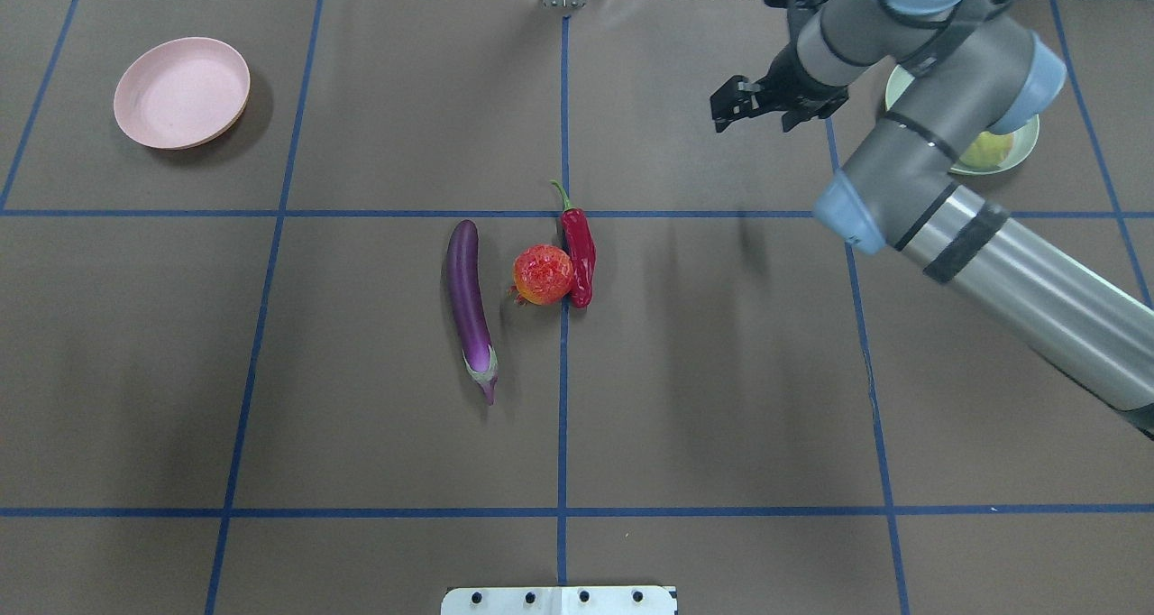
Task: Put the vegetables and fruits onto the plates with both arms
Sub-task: 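Move the right gripper back to the red pomegranate and grasp it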
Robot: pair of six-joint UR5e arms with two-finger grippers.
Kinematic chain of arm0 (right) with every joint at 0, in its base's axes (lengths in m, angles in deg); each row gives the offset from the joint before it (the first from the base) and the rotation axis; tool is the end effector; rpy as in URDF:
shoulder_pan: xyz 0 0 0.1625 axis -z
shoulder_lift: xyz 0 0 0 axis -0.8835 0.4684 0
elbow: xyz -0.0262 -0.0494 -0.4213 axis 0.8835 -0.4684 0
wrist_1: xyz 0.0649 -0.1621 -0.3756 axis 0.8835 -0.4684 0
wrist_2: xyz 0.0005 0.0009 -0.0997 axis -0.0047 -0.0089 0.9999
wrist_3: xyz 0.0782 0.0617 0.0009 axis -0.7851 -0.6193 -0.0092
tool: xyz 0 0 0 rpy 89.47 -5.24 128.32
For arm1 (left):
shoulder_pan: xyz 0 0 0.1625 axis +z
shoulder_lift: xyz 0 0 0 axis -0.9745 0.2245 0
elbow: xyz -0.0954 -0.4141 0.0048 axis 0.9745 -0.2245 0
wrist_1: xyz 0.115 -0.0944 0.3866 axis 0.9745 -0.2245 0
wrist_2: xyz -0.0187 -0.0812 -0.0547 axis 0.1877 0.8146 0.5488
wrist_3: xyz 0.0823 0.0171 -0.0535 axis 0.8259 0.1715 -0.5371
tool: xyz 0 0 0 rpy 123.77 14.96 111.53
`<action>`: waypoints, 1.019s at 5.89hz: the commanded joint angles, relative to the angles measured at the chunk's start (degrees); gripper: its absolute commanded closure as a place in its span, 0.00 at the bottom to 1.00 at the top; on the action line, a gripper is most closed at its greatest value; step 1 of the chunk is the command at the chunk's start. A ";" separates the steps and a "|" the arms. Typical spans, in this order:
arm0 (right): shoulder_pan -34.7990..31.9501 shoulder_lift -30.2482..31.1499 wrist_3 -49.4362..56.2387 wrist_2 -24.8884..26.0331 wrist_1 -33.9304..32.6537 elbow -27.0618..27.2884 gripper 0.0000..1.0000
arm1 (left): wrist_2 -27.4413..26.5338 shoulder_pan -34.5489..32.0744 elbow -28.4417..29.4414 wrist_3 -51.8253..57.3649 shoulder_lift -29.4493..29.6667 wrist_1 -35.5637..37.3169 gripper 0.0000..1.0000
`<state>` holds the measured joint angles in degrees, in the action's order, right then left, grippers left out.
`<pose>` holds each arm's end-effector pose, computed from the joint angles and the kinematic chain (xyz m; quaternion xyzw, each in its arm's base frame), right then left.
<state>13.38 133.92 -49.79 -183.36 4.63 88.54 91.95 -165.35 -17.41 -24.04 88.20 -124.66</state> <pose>-0.4247 -0.6163 0.2925 0.1153 -0.4469 0.0053 0.8871 -0.0521 -0.5003 0.5889 0.1558 0.3463 0.1270 0.9163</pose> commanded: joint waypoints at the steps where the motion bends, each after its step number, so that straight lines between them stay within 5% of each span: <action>1: 10.32 -9.76 -7.23 11.03 -12.51 0.33 0.00 | 0.00 0.00 0.03 0.00 -0.07 -0.08 0.00; 6: 21.52 -14.91 -13.66 22.68 -20.34 -0.90 0.00 | 0.00 0.00 1.70 0.09 -0.15 -1.66 0.00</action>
<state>34.19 119.66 -63.26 -161.47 -14.99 87.76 91.95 -165.35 -15.94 -23.95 88.08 -125.97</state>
